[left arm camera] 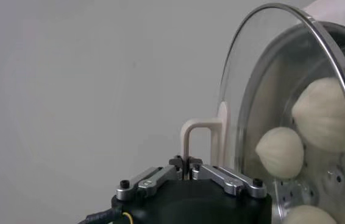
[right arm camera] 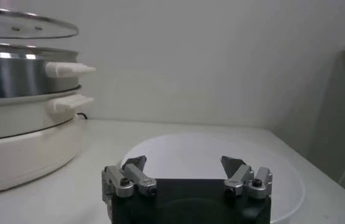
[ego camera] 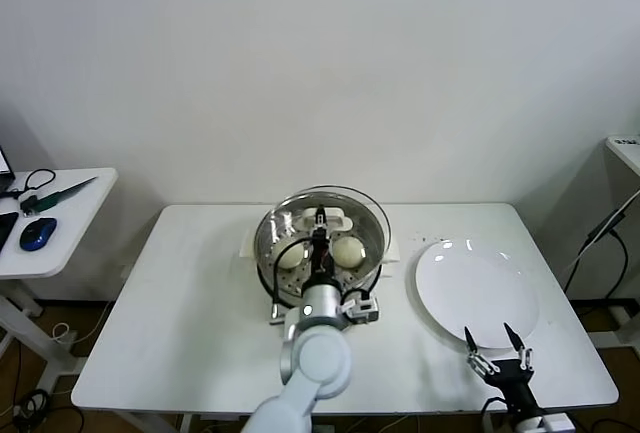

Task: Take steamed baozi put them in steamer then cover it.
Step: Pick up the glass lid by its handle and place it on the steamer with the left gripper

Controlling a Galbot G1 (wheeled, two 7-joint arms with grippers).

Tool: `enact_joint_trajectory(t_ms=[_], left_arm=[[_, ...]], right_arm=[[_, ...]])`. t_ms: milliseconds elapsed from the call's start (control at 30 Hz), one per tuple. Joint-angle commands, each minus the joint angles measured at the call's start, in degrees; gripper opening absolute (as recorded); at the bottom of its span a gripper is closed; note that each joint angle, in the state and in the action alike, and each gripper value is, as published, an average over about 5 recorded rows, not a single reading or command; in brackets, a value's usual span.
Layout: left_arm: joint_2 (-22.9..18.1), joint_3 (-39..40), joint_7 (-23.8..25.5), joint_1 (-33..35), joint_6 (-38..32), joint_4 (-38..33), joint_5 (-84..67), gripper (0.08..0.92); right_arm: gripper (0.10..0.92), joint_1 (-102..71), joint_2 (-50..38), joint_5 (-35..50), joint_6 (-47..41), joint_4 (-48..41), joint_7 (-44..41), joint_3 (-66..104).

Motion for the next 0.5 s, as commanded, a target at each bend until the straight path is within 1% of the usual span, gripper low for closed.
enact_joint_trajectory(t_ms=[33, 500], left_arm=[[-2.21, 1.05, 0.08, -0.64, 0.15, 2.82, 2.34, 0.133], [-0.32, -0.75, -0.32, 0.23, 0.21, 3.06, 2.20, 0.133]], right_arm=[[0.823, -0.25, 0.03, 0.30, 0.30, 0.23, 0.03, 0.39], [0.823, -0.39, 0.95, -0.19, 0.76, 0.59, -0.27, 0.39]])
